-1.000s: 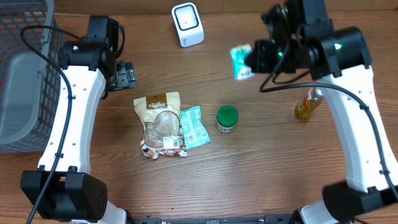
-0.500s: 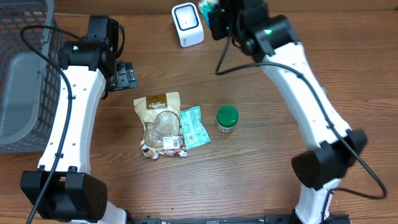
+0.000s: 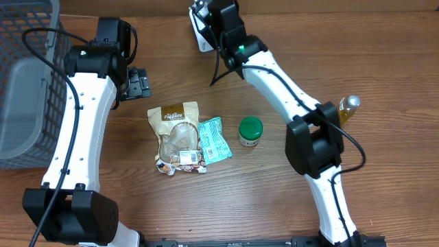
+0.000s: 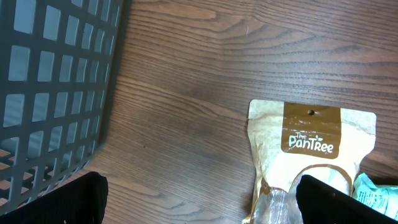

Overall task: Scan the item barcode
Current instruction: 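Hold the Kleenex pack in front of the scanner with the right gripper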

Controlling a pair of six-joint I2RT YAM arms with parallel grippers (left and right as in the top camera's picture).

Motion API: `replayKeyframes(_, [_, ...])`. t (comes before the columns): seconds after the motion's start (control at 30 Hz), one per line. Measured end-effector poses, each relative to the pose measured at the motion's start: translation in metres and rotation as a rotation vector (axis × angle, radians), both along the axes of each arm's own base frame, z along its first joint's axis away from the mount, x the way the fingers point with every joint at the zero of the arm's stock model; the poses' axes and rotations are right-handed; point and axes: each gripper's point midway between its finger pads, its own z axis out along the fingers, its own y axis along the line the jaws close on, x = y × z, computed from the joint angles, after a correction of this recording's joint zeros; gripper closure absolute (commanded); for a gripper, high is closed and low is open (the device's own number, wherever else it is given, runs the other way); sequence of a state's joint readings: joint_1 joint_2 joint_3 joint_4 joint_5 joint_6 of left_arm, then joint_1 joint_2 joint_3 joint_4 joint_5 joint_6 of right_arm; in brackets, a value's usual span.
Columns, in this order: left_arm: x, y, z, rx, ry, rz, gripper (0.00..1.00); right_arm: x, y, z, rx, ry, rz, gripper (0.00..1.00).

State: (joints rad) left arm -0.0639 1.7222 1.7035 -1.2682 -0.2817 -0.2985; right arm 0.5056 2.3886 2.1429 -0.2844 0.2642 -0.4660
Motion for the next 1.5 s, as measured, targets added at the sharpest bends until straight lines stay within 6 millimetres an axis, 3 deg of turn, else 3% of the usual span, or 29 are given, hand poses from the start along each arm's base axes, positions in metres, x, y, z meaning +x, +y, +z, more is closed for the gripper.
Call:
replayKeyframes(0.1, [0.0, 0.0, 0.0, 0.0, 0.0, 0.0, 0.0, 0.01, 0.001, -0.01, -0.012, -0.036, -0.007, 0.96])
replayKeyframes(0.33, [0.0, 0.0, 0.0, 0.0, 0.0, 0.0, 0.0, 0.028, -0.005, -0.011, -0.076, -0.154, -0.056, 0.96])
replayKeyframes(0.7, [0.0, 0.0, 0.0, 0.0, 0.0, 0.0, 0.0, 0.033, 0.001, -0.045, -0.179, -0.159, -0.019, 0.96])
replayKeyframes(0.93, [0.0, 0.0, 0.0, 0.0, 0.0, 0.0, 0.01, 0.037, 0.003, -0.034, -0.158, -0.208, -0.023, 0.96])
replayKeyframes(1.37, [0.0, 0.0, 0.0, 0.0, 0.0, 0.0, 0.0, 0.03, -0.003, -0.037, -0.14, -0.148, -0.052, 0.96])
replayKeyframes(1.5, [0.0, 0.0, 0.0, 0.0, 0.0, 0.0, 0.0, 0.013, -0.012, -0.004, -0.076, -0.076, -0.086, 0.96])
